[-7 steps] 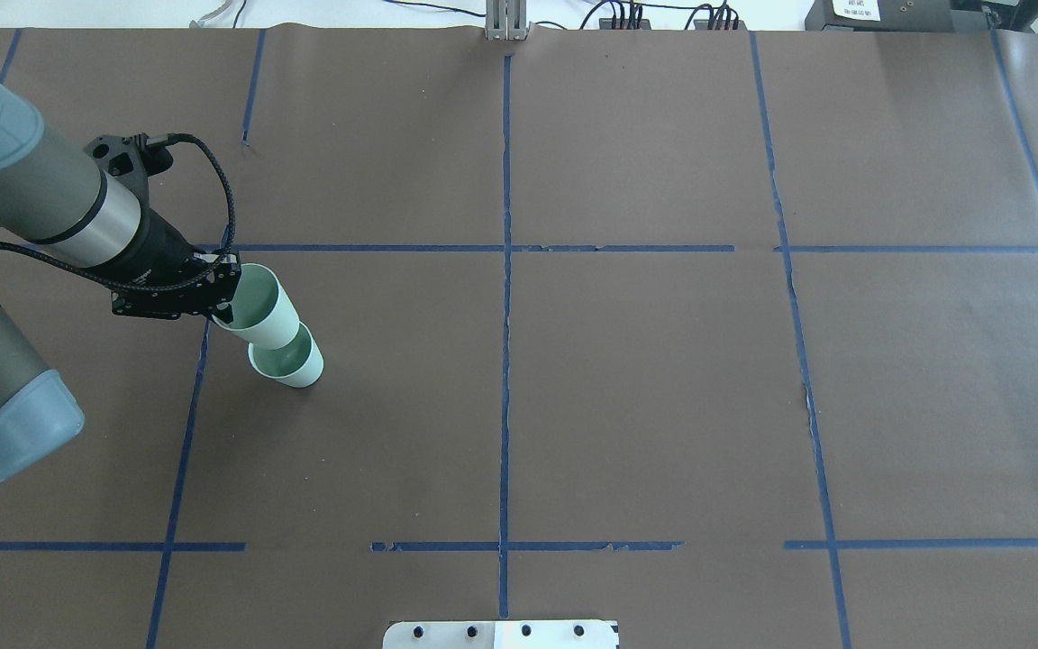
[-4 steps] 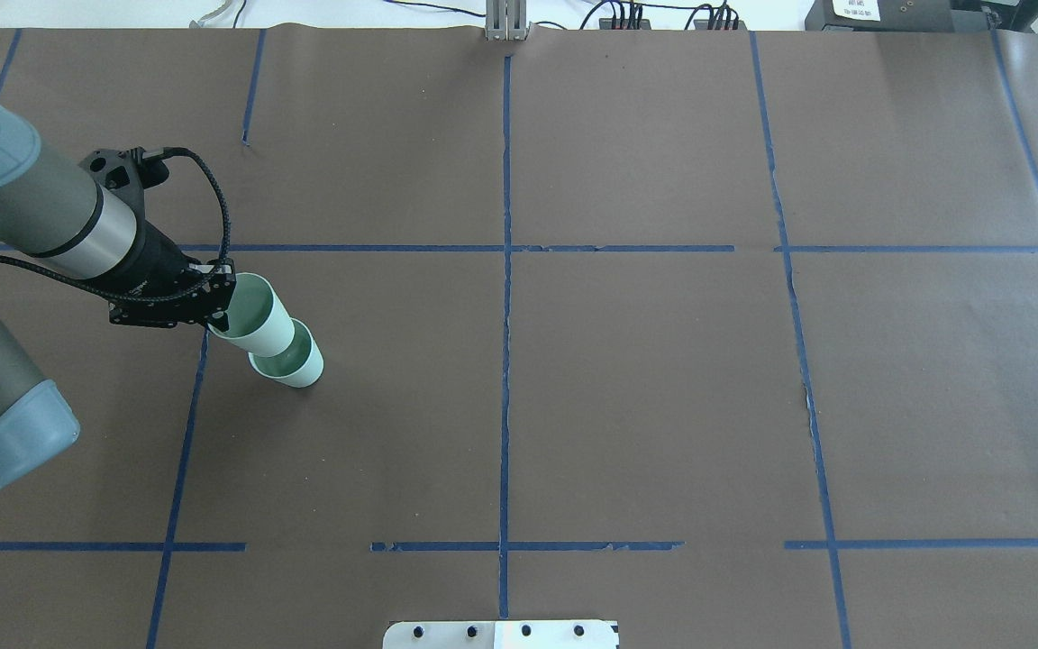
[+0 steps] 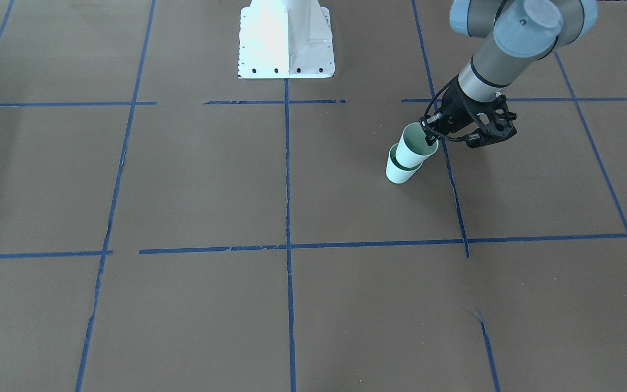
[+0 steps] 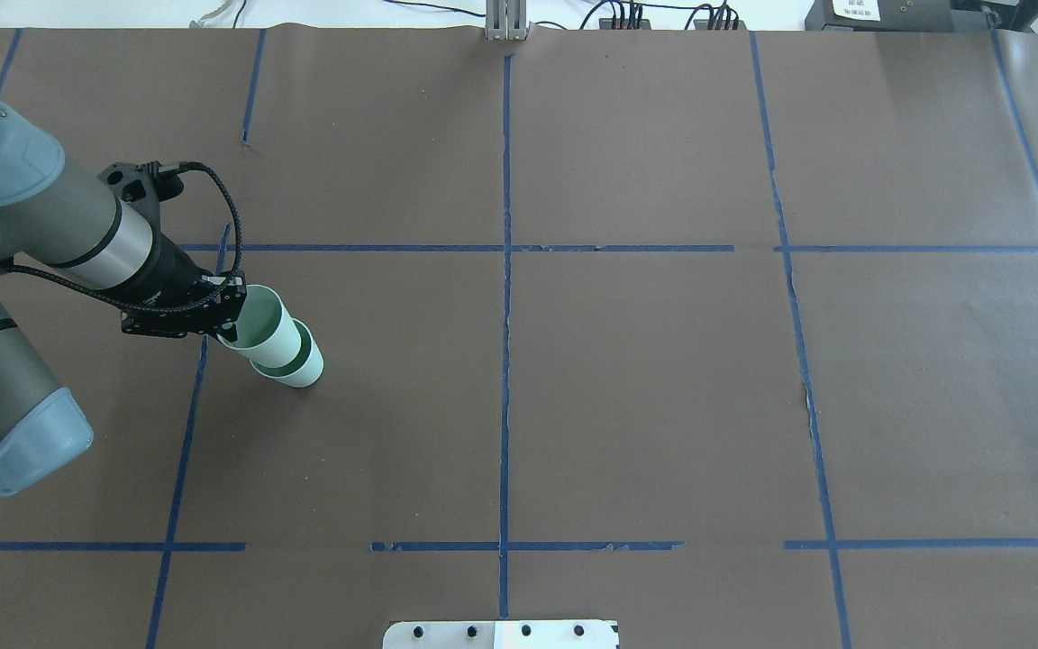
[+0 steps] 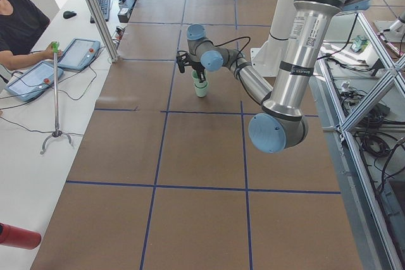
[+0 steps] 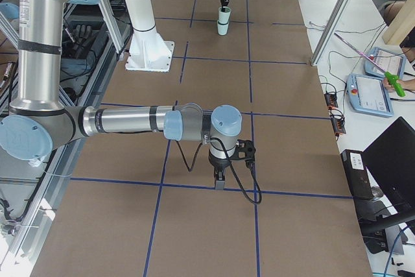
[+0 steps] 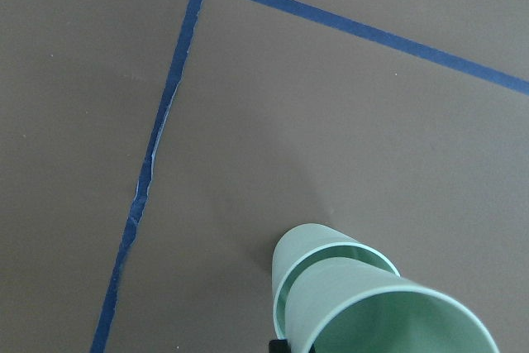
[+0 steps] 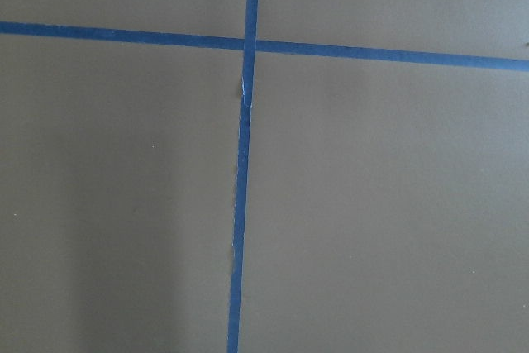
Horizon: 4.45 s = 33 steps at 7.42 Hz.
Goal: Stack cups
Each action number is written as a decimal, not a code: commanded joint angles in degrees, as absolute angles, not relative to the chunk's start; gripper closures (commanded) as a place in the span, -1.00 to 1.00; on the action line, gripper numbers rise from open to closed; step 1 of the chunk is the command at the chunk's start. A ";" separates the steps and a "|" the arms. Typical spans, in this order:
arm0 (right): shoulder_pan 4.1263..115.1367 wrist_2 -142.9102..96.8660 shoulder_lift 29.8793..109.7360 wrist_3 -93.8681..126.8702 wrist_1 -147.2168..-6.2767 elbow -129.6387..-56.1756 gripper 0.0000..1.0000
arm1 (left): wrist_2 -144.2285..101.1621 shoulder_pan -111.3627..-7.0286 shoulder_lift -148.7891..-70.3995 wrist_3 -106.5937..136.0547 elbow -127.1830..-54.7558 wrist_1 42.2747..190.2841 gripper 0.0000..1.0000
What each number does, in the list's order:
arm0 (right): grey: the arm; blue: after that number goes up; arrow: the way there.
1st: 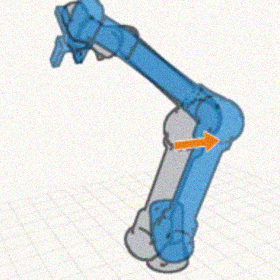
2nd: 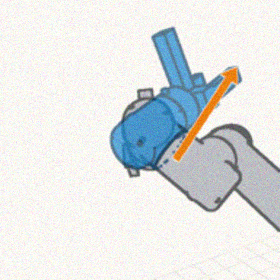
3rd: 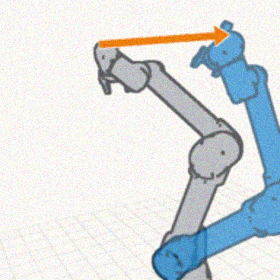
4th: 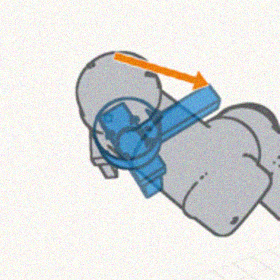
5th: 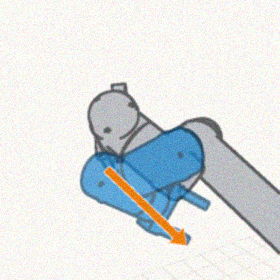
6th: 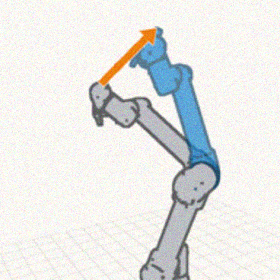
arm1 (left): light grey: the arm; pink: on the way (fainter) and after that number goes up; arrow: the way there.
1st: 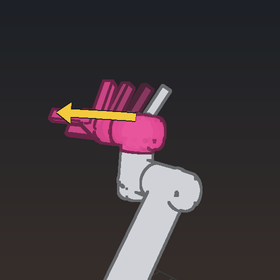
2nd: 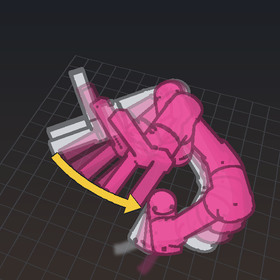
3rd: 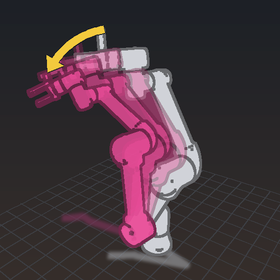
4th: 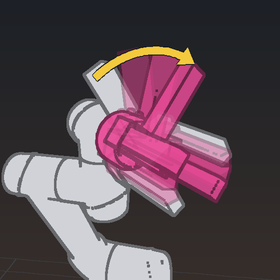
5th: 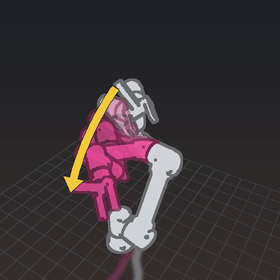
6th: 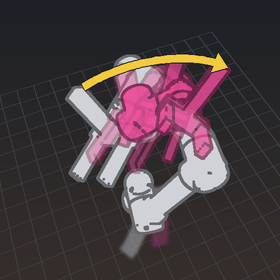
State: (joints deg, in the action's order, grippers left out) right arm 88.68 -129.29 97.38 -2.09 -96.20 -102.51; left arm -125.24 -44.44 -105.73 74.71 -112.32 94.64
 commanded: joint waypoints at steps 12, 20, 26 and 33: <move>88.68 -129.29 97.38 -2.11 -96.15 -102.48 -1.00 | -128.84 -76.78 -93.62 13.79 -104.54 94.48 -1.00; 88.68 -129.29 97.38 -2.11 -96.15 -102.48 -1.00 | -135.50 -90.70 -86.75 -7.38 -92.64 90.89 -1.00; 88.68 -129.29 97.38 -2.11 -96.15 -102.48 -1.00 | -135.44 -90.70 -86.66 -7.29 -92.64 87.89 -1.00; 88.68 -129.29 97.38 -2.11 -96.15 -102.48 -1.00 | -135.53 -90.79 -86.66 -7.38 -92.81 87.89 -1.00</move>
